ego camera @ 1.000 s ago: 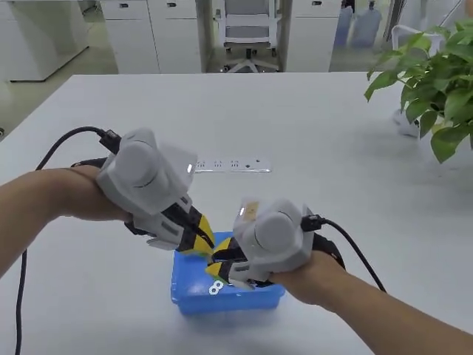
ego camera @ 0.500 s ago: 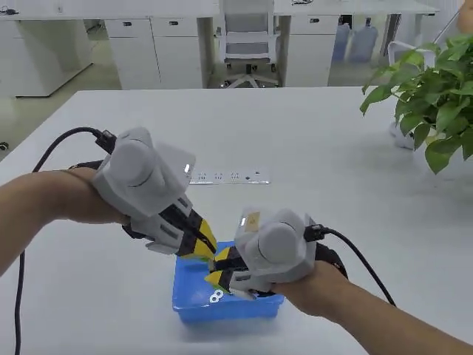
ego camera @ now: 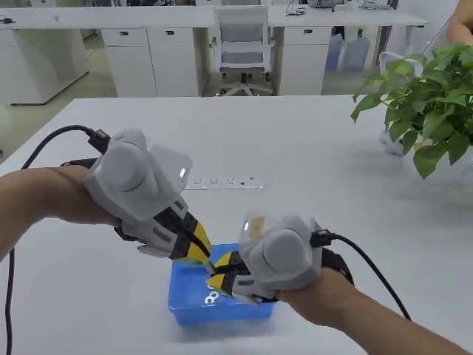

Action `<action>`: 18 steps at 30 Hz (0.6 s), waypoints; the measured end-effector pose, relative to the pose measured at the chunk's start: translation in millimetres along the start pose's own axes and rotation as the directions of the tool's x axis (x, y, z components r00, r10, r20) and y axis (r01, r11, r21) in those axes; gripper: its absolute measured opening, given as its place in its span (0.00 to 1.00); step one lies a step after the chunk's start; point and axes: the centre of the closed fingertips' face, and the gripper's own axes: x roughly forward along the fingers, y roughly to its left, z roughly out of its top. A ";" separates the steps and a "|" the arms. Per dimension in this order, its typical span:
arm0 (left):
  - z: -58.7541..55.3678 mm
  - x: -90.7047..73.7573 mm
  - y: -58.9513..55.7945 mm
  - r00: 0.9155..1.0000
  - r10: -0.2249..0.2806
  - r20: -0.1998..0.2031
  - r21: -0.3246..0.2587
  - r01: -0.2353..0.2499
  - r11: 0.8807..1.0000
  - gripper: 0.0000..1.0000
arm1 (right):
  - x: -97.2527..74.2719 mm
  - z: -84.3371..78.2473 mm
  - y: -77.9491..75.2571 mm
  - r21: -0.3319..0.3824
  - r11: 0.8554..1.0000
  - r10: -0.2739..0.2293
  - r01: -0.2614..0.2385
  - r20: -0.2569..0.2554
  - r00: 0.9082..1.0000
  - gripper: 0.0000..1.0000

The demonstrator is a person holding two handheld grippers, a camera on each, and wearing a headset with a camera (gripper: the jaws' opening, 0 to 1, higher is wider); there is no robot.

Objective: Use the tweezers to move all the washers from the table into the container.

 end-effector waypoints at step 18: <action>6.8 1.7 -11.3 0.999 0.041 0.017 0.041 -0.042 0.998 0.07 | -13.5 -8.0 10.1 -0.026 1.000 -0.018 0.016 -0.072 0.997 0.07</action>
